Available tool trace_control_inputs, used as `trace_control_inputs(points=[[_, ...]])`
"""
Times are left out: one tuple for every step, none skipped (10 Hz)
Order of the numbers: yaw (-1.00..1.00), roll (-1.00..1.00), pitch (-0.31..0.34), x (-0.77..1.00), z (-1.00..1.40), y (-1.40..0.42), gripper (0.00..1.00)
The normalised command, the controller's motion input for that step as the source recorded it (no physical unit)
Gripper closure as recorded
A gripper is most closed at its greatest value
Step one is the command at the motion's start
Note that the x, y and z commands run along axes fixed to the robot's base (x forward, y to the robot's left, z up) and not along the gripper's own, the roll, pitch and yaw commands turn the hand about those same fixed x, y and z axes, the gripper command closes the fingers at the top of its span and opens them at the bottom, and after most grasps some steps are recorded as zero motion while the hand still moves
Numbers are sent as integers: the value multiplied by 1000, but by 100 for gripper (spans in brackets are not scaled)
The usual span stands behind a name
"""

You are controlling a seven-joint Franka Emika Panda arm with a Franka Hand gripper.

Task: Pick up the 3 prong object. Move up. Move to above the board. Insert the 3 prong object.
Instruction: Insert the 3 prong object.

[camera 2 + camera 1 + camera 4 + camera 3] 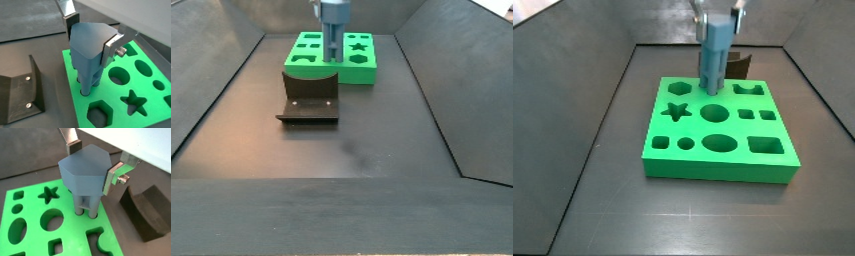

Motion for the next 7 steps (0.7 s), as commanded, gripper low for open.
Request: trace_control_inputs(points=[[0,201,0,611,-863,-214,100],[0,241,0,709,-783,-157,100],[0,273,0,777,-729,-123,100],[0,239,0,760,-794,-174,100],[0,209,0,669,-857,-203,100],[0,-21,-7,0,0,0,100],[0,14,0,0,0,0,100]])
